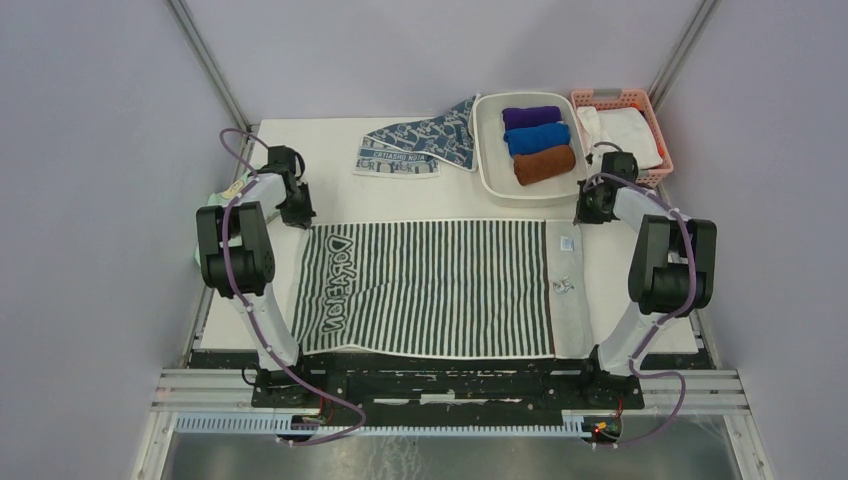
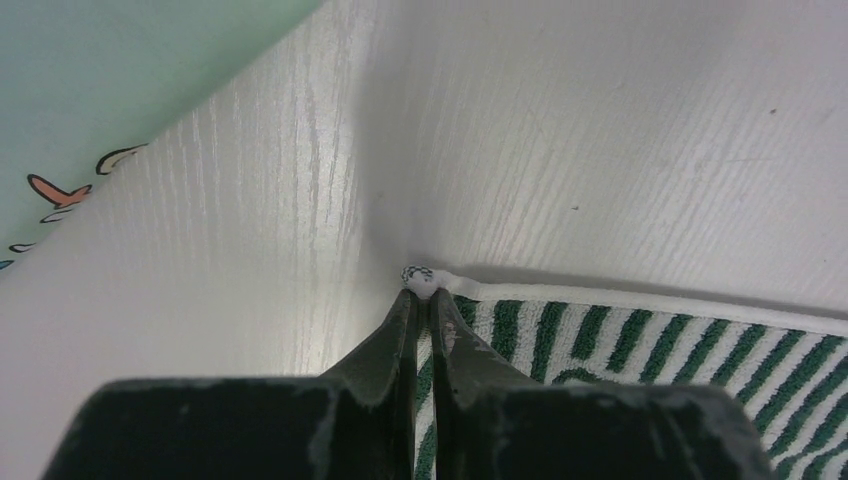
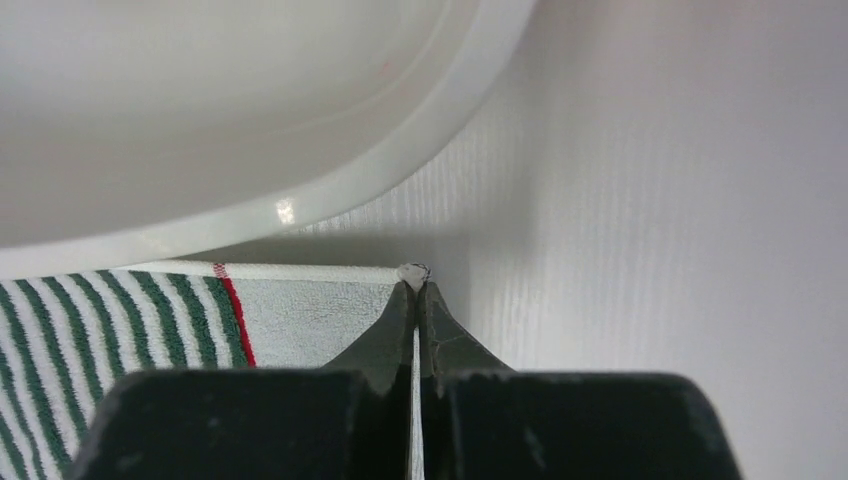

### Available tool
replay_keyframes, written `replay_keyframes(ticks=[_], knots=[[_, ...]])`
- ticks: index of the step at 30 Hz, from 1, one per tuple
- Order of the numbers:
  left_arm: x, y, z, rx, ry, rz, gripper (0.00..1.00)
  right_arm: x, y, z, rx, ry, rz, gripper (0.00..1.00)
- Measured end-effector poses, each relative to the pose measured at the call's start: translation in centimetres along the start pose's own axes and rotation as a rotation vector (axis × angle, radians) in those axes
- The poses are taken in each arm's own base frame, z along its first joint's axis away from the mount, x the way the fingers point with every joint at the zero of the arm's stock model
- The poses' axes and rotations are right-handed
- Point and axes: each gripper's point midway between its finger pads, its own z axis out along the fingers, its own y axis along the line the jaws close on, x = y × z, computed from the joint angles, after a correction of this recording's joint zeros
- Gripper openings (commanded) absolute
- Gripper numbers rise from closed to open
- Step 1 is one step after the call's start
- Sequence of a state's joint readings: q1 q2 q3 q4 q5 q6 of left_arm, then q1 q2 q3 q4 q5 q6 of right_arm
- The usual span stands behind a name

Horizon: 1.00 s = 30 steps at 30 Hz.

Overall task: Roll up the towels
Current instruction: Fold the towel at the center of the board.

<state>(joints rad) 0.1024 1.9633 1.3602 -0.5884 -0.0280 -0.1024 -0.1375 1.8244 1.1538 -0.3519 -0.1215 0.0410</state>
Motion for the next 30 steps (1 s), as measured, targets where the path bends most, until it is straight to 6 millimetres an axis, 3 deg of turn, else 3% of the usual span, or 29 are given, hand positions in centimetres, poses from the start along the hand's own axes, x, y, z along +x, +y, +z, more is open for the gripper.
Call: replay_keyframes(ticks=[5, 12, 30], knots=[[-1.3, -0.3, -1.4, 0.015, -0.063, -0.001, 0.03, -2.7, -0.4, -2.7, 0.045, -0.106, 0.017, 0.01], [-5.3, -1.1, -5.4, 0.045, -0.266, -0.030, 0.03, -5.9, -0.5, -5.7, 0.080, -0.241, 0.017, 0.01], [-8.9, -2.0, -10.0, 0.122, -0.531, -0.101, 0.03, -8.0, -0.9, -7.4, 0.117, -0.334, 0.034, 0.01]])
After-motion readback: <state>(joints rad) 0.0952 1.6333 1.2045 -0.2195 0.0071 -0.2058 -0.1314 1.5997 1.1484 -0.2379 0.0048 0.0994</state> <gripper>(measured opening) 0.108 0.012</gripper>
